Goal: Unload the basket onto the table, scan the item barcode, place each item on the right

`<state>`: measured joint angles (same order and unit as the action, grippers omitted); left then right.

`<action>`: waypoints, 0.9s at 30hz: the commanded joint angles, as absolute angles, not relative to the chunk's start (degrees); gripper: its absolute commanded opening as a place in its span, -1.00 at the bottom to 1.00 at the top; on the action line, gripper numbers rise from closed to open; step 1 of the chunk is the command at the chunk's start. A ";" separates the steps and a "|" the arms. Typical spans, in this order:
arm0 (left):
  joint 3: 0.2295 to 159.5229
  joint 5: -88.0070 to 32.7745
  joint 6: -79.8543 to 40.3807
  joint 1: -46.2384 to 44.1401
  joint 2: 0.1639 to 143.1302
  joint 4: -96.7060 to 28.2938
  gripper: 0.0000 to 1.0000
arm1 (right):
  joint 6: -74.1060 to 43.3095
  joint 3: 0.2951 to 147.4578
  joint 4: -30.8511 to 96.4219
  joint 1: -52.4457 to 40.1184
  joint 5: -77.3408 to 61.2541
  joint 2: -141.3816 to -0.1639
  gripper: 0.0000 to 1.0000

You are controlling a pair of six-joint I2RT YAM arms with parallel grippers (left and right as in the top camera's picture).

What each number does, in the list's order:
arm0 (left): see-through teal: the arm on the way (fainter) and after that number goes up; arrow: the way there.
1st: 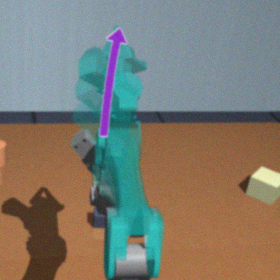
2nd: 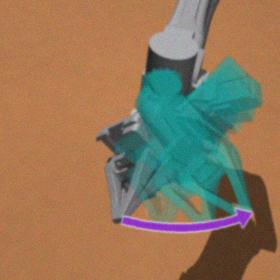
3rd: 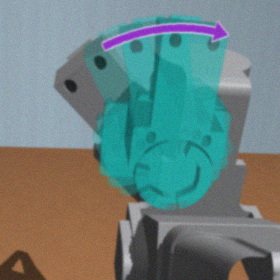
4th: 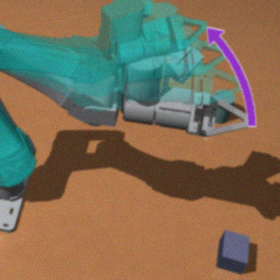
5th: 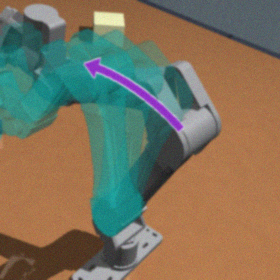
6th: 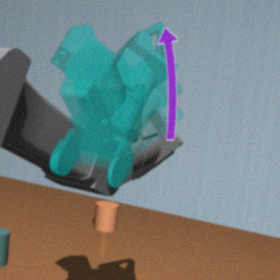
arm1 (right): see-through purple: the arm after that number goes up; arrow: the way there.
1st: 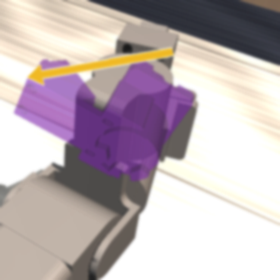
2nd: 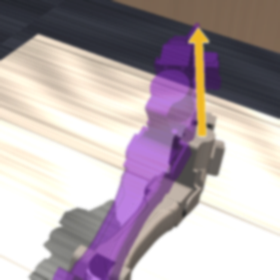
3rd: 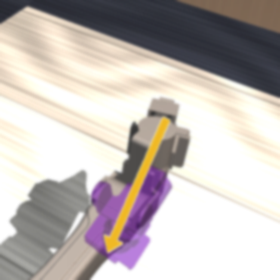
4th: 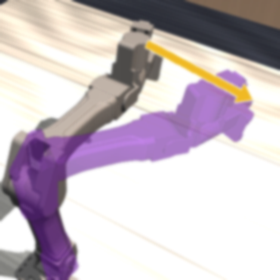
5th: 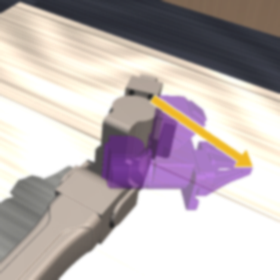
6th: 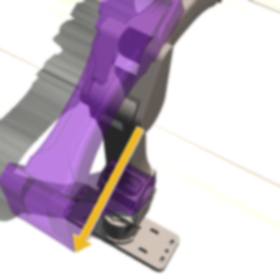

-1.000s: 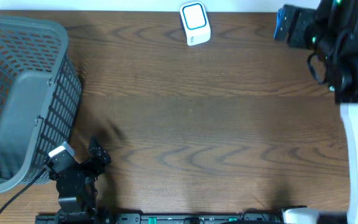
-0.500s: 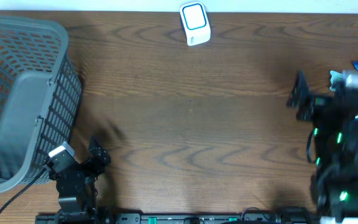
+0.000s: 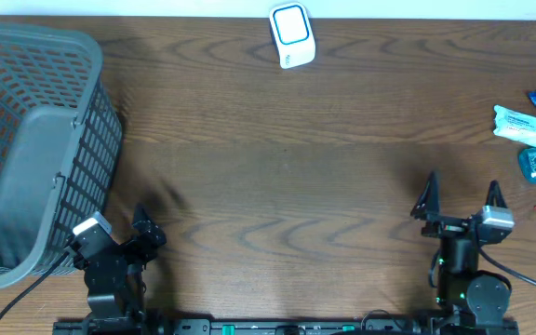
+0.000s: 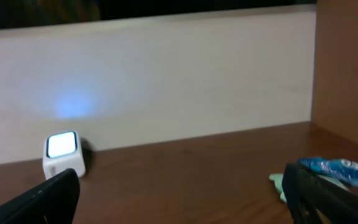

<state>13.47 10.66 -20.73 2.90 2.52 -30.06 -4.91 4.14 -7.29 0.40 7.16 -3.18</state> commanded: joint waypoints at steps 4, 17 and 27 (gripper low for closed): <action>13.58 11.16 -19.77 3.16 2.48 -30.00 0.96 | -4.19 0.32 -3.18 0.86 8.45 -0.27 0.99; 13.58 11.16 -19.77 3.16 2.48 -30.00 0.96 | -4.16 0.32 3.44 0.75 8.69 -0.34 0.98; 13.58 11.16 -19.77 3.16 2.48 -30.00 0.96 | -4.19 0.32 3.44 0.75 8.69 -0.34 0.99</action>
